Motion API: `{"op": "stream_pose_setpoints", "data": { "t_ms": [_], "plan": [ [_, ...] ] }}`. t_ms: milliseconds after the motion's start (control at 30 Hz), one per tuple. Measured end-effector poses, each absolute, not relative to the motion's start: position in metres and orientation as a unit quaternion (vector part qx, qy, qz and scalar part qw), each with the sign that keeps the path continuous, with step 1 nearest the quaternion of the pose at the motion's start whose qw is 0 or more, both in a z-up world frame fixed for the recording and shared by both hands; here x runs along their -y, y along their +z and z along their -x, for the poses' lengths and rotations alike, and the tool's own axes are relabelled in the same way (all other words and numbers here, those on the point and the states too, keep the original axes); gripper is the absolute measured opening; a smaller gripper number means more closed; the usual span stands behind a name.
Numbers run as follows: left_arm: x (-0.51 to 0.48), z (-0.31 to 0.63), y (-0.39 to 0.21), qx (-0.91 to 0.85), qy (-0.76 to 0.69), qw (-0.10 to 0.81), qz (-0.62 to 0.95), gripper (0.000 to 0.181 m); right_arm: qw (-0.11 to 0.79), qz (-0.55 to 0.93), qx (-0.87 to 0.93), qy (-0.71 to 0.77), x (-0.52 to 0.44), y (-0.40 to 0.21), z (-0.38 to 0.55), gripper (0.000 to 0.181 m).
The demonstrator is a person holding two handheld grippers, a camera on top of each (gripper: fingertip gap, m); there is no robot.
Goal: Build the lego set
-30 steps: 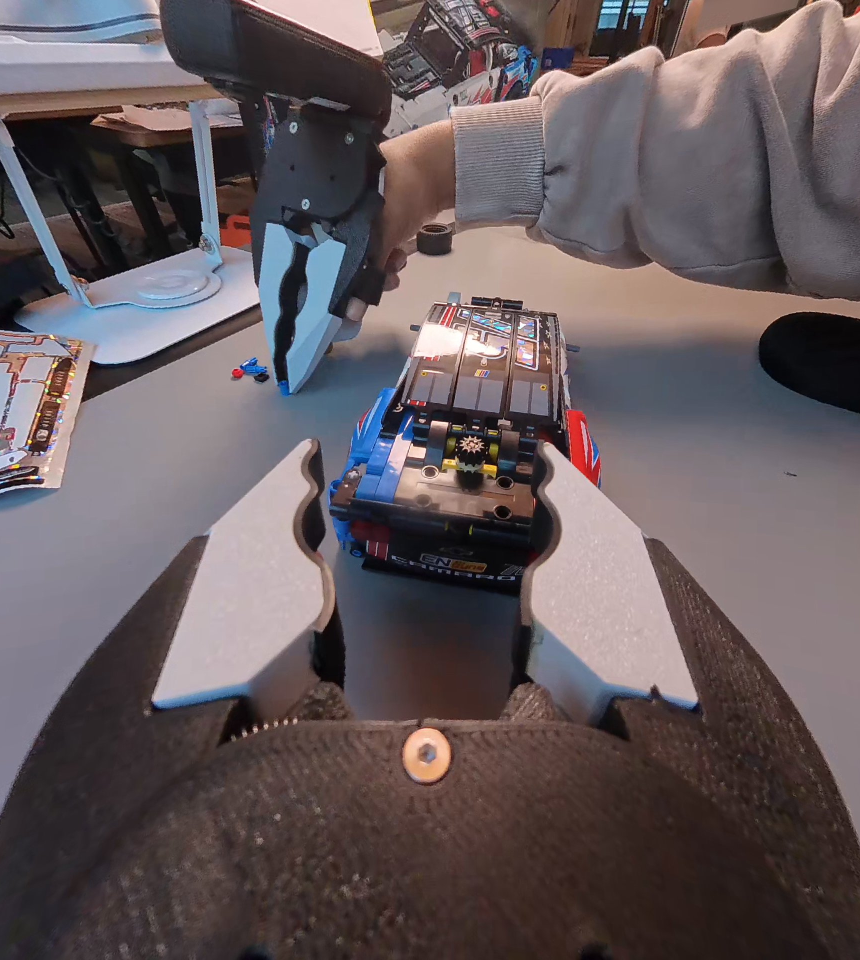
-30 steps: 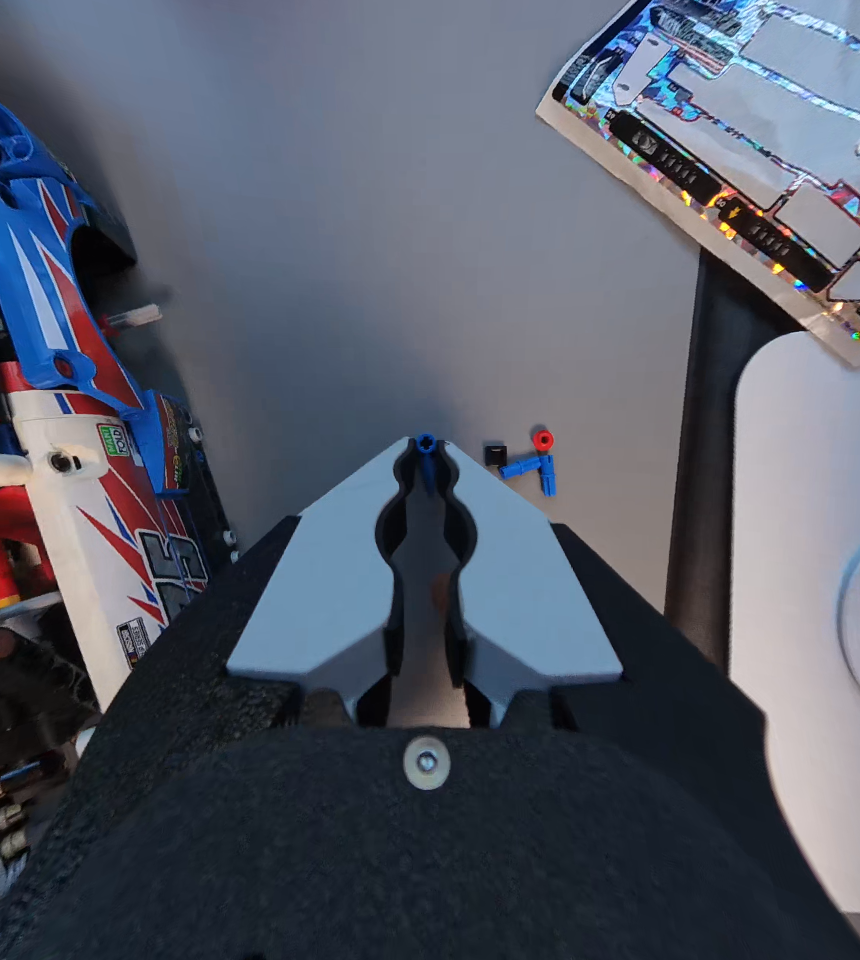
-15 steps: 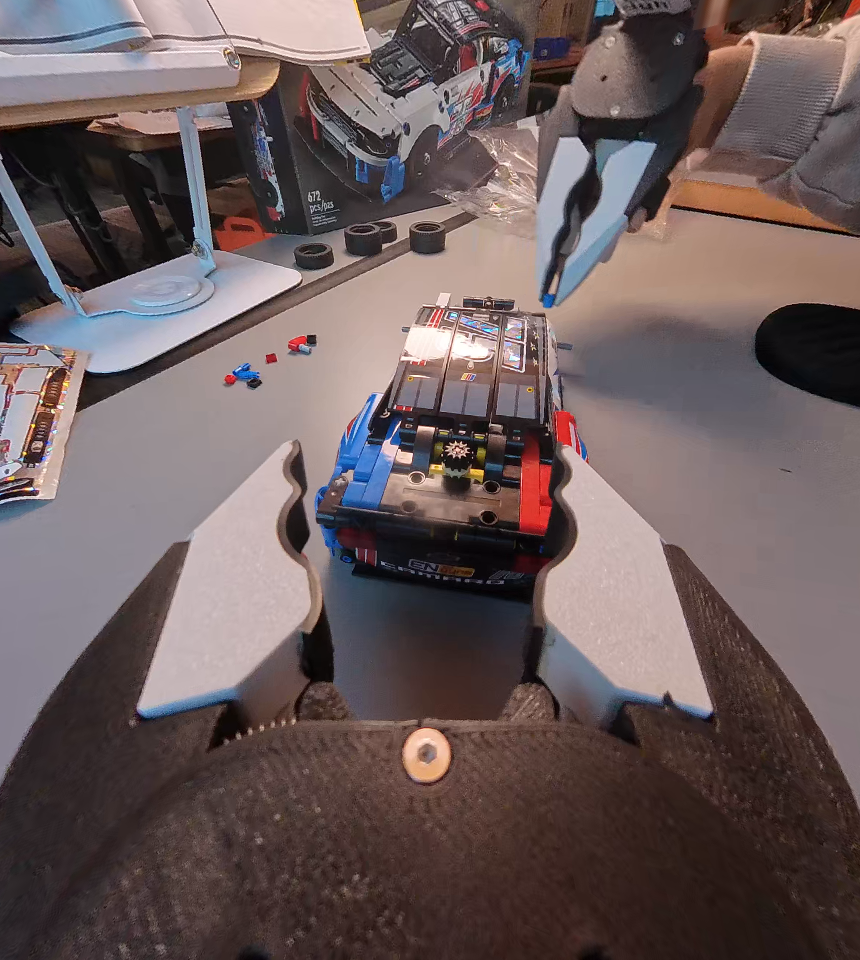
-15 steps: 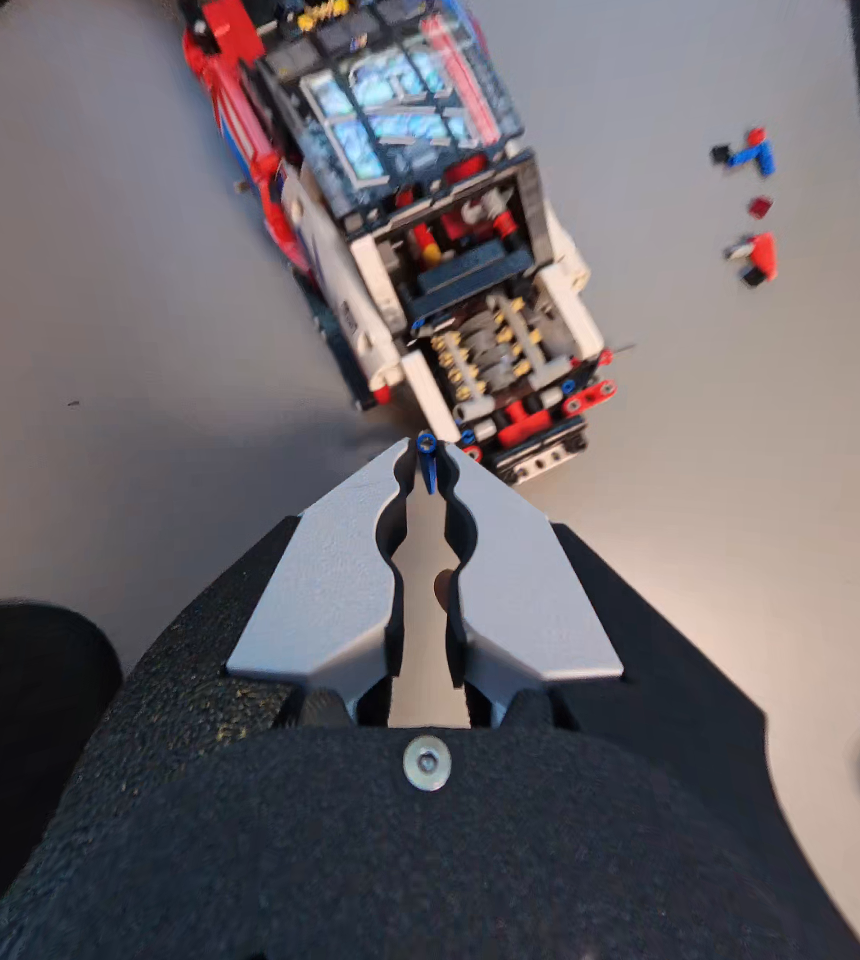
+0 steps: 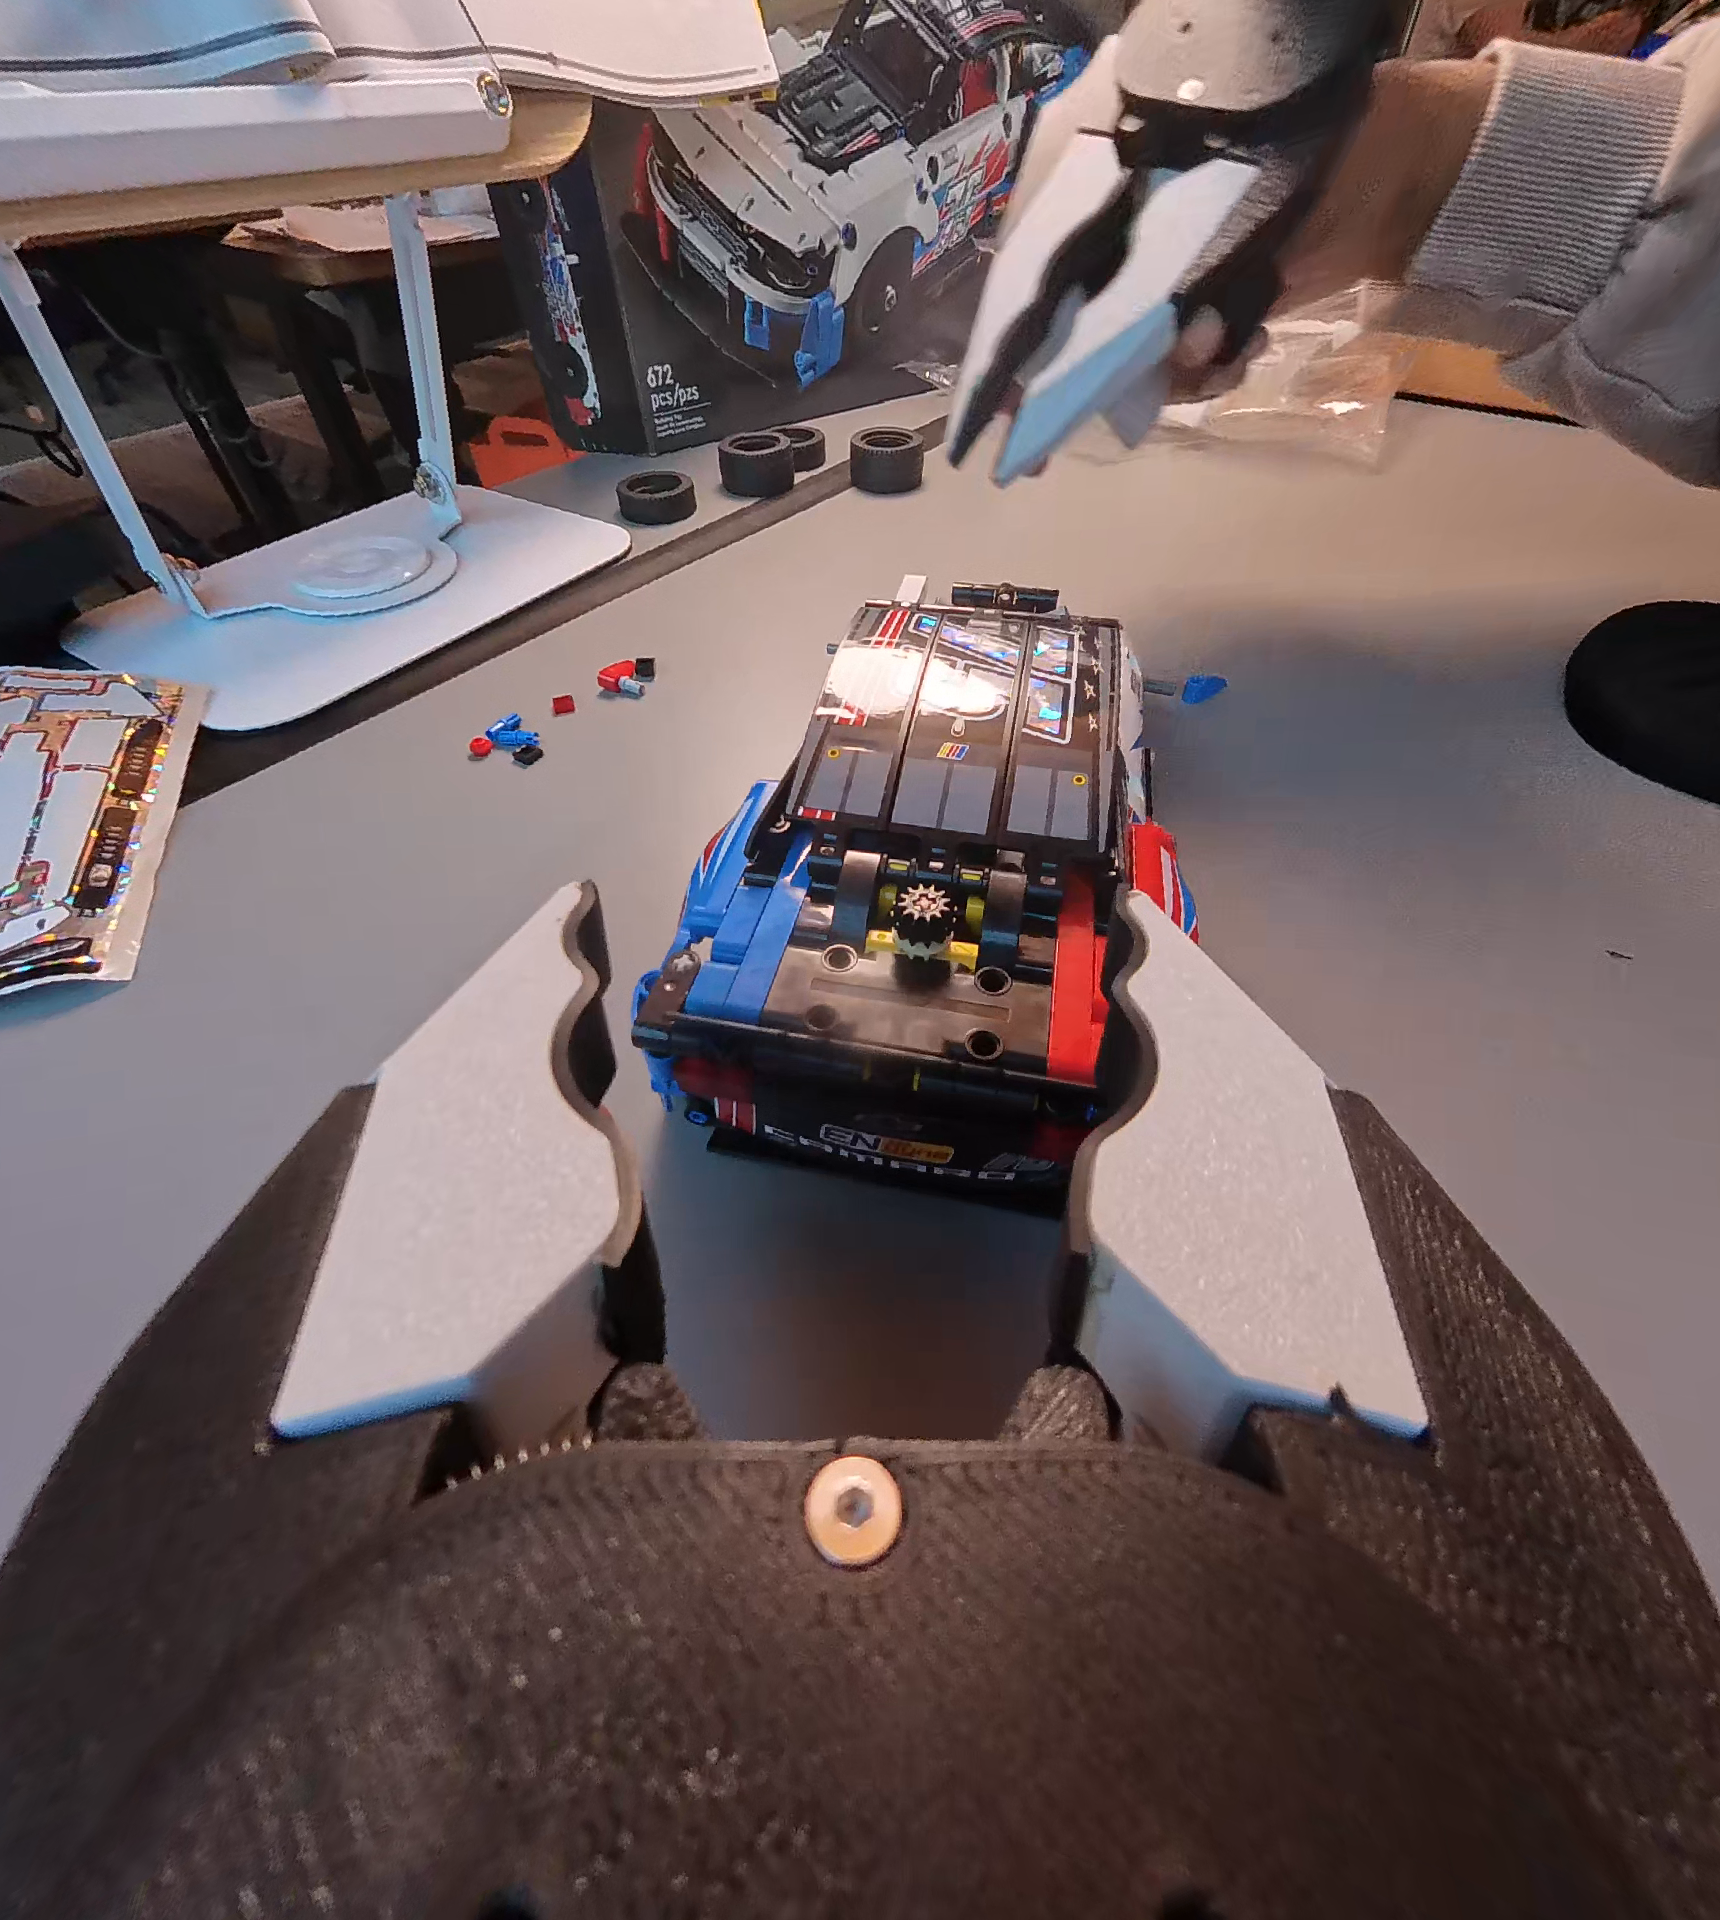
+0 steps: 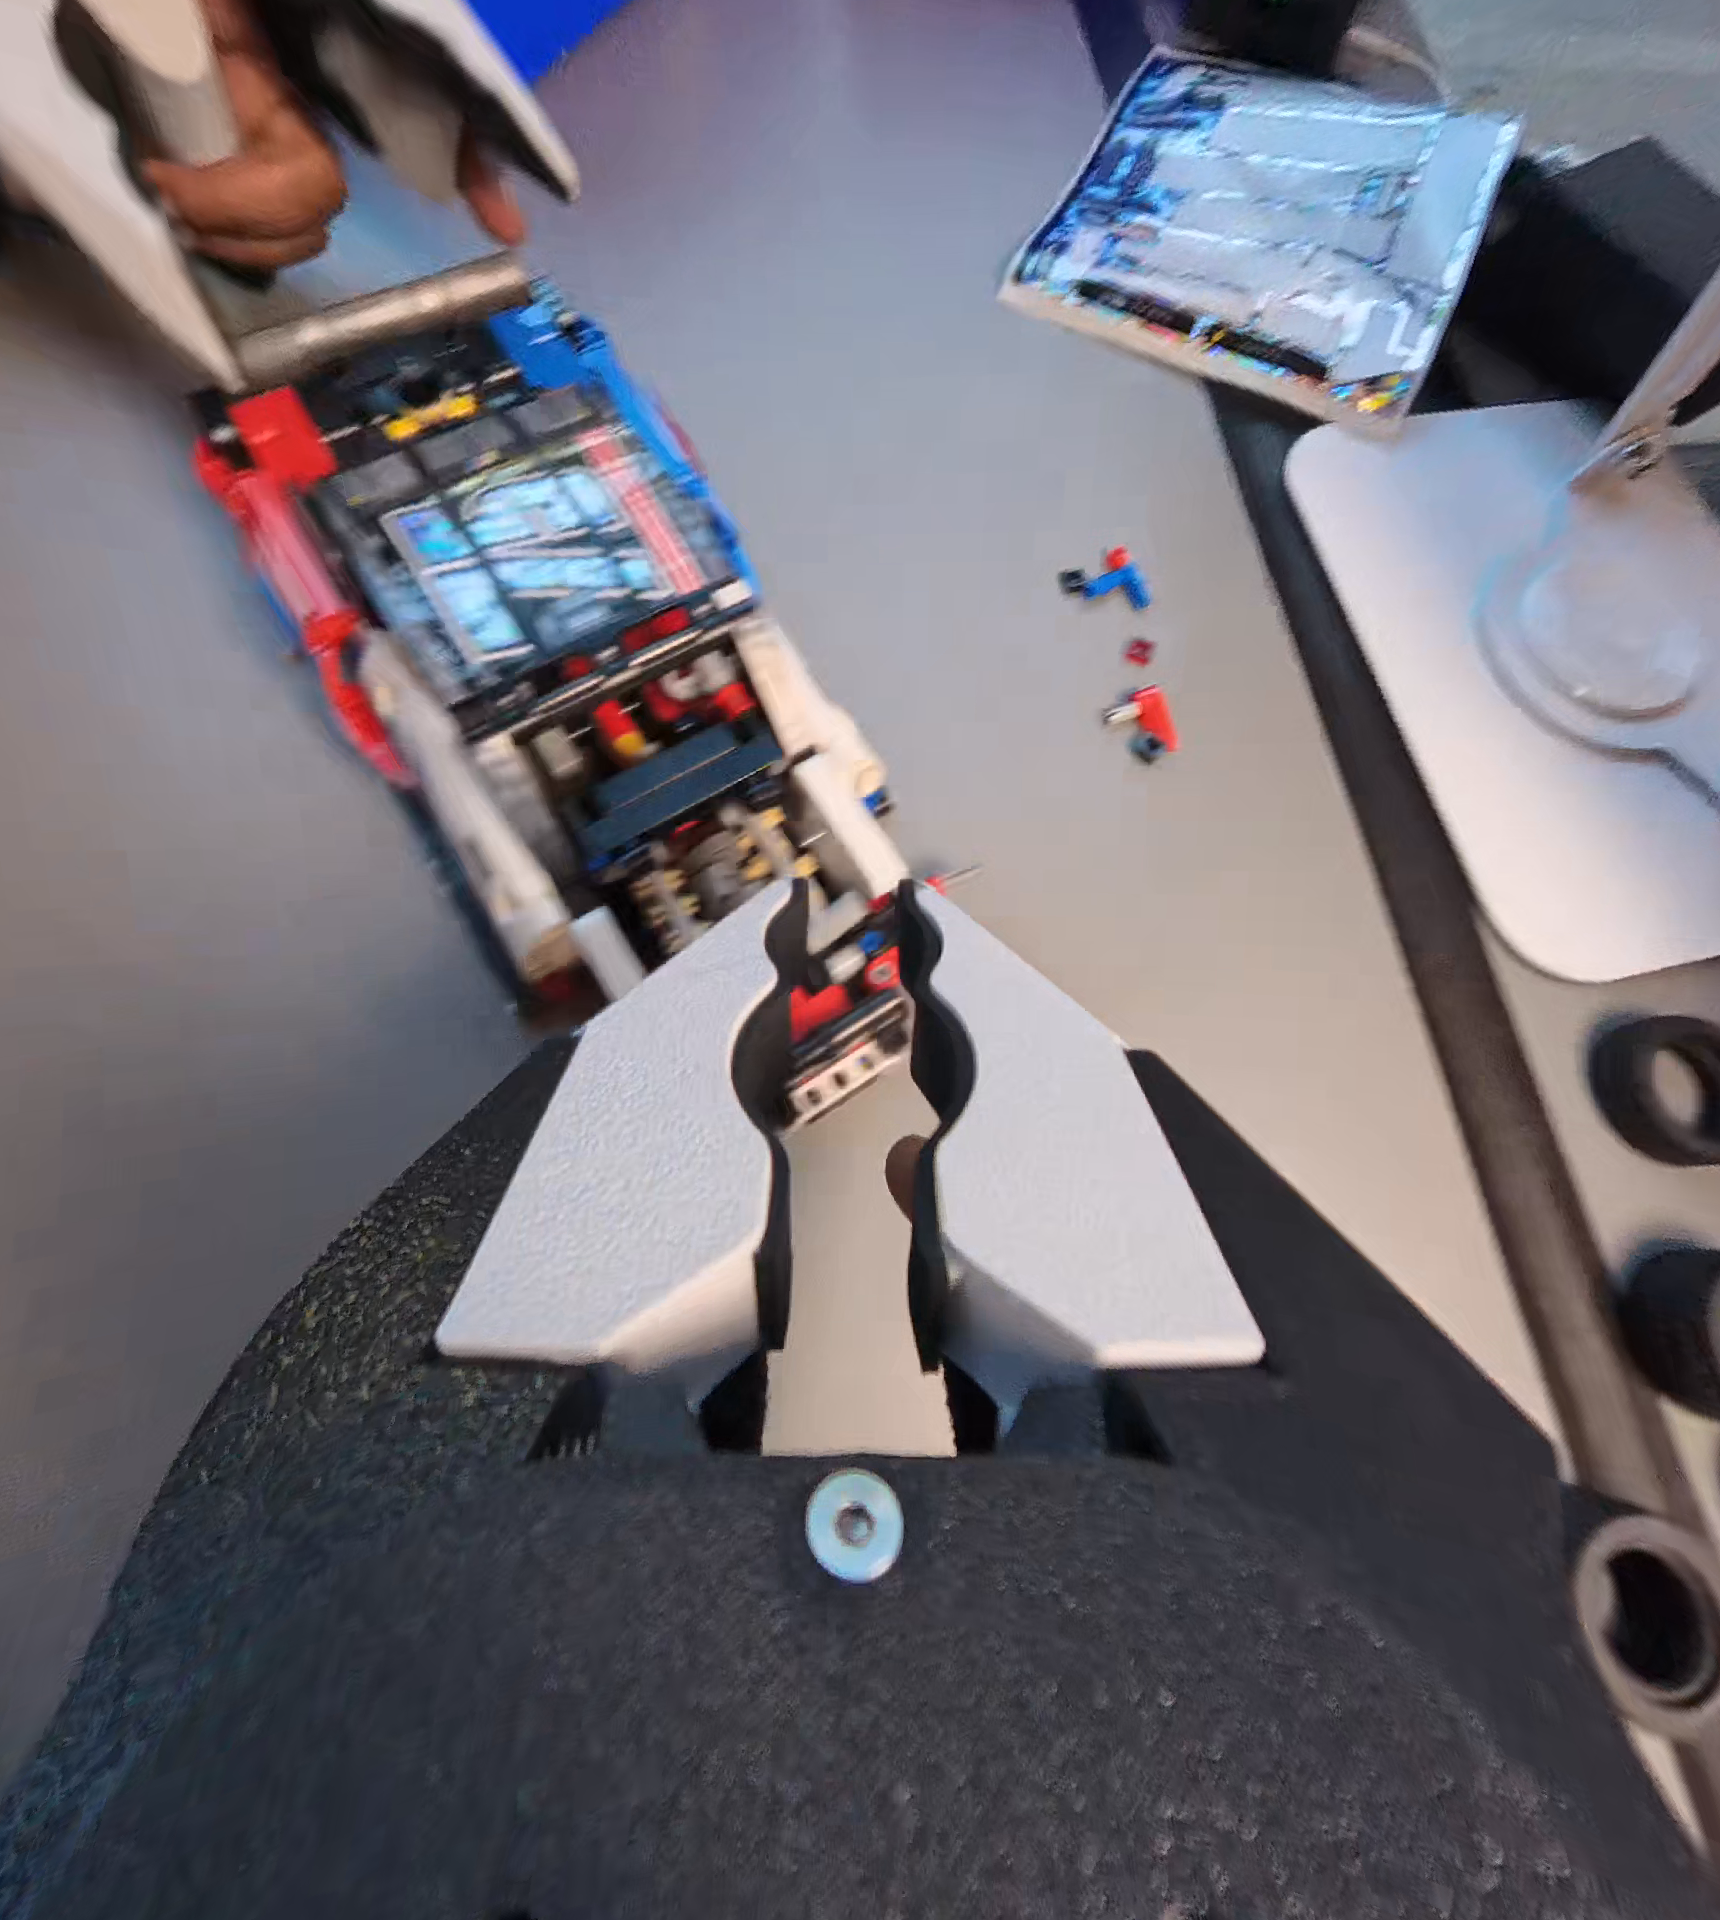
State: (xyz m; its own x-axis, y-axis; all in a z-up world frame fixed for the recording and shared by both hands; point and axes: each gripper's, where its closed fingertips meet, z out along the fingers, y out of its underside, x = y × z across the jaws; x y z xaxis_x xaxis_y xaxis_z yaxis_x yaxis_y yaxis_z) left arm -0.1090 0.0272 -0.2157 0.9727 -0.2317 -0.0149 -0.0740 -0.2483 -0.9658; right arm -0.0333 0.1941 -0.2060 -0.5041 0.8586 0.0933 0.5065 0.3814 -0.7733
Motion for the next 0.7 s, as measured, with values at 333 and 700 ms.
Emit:
{"op": "stream_pose_setpoints", "data": {
  "t_ms": [333, 700],
  "plan": [
    [-0.025, 0.116, -0.219, -0.094, -0.044, 0.602, 0.792, 0.094, 0.182, 0.442, 0.834, 0.277, -0.240, -0.269, 0.168, 0.010],
    [-0.025, 0.118, -0.220, -0.086, -0.064, 0.602, 0.791, 0.091, 0.134, 0.432, 0.856, 0.250, -0.236, -0.284, 0.174, 0.004]
  ]
}}
